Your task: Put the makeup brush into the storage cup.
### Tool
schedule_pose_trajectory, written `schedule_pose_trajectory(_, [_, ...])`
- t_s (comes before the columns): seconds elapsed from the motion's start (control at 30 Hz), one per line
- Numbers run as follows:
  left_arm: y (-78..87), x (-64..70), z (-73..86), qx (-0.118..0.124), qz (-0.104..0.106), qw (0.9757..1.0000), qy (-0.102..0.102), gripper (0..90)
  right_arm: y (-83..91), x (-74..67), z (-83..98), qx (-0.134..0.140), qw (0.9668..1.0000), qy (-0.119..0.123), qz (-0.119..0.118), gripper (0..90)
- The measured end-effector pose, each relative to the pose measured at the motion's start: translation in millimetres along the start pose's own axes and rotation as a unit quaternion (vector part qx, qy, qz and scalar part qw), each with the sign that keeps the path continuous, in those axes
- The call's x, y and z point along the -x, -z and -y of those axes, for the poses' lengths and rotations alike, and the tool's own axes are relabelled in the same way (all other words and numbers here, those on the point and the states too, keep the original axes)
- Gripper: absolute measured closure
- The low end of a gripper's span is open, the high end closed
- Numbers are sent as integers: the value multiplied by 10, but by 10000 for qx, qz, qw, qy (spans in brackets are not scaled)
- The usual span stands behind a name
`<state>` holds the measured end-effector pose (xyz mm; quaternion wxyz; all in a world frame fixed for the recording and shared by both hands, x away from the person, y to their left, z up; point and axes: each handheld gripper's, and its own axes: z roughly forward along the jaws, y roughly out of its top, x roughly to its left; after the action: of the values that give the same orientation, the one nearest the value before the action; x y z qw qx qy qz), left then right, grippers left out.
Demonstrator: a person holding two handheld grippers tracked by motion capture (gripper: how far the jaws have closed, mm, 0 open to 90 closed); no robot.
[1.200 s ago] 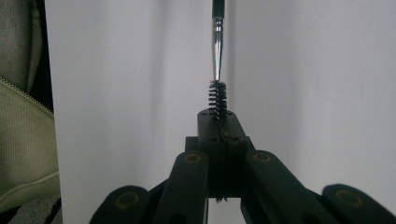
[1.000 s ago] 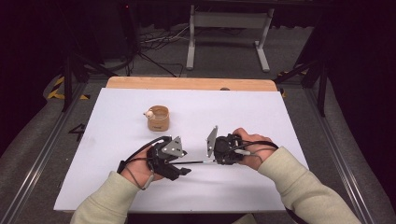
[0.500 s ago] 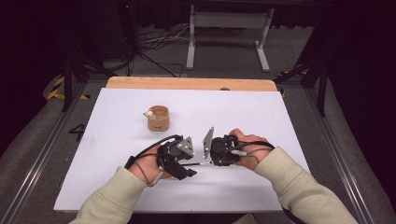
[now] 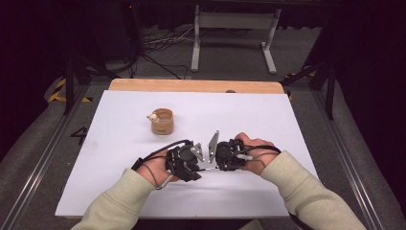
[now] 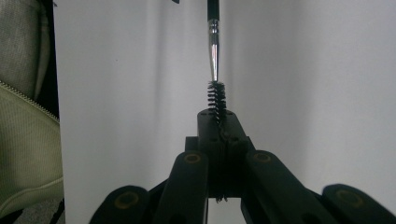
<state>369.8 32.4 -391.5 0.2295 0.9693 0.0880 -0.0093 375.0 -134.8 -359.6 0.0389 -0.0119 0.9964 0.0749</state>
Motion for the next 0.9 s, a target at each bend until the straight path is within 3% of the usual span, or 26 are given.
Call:
schedule_pose_trajectory(0.17, [-35,8,-11,-165,-77,9998,-100,749,-22,1,-5,-3,10000,-15,-12,900])
schedule_pose_trajectory(0.2, [-26,-11,-17,-289,-88,9992,-245,758,-23,2,-6,1,10000,-19,-17,900])
schedule_pose_trajectory(0.3, [-45,-6,-12,-347,-84,9989,-312,798,-23,4,-10,19,10000,-10,-1,899])
schedule_pose_trajectory(0.33, [-45,-6,-12,-347,-84,9989,-312,812,-21,5,-10,24,10000,-3,7,899])
schedule_pose_trajectory(0.37, [-66,19,1,-300,-59,9994,-169,812,-21,5,-10,24,10000,-3,7,899])
schedule_pose_trajectory(0.4, [-79,9,2,-289,-55,9992,-266,835,-17,5,-9,26,10000,8,3,898])
schedule_pose_trajectory(0.6, [-103,30,-5,-306,-108,9991,-281,843,-21,2,-3,-6,10000,2,5,897])
schedule_pose_trajectory(0.63, [-97,18,-8,-352,-115,9987,-359,844,-22,3,-1,-2,10000,-4,-1,897])
schedule_pose_trajectory(0.77, [-95,21,4,-284,-100,9991,-305,847,-22,8,5,35,10000,-11,11,887])
schedule_pose_trajectory(0.83, [-92,19,10,-251,-106,9992,-288,848,-21,11,10,91,9999,-8,47,873])
schedule_pose_trajectory(0.9, [-78,7,23,-282,-107,9990,-316,848,-8,13,23,166,9998,-61,101,766])
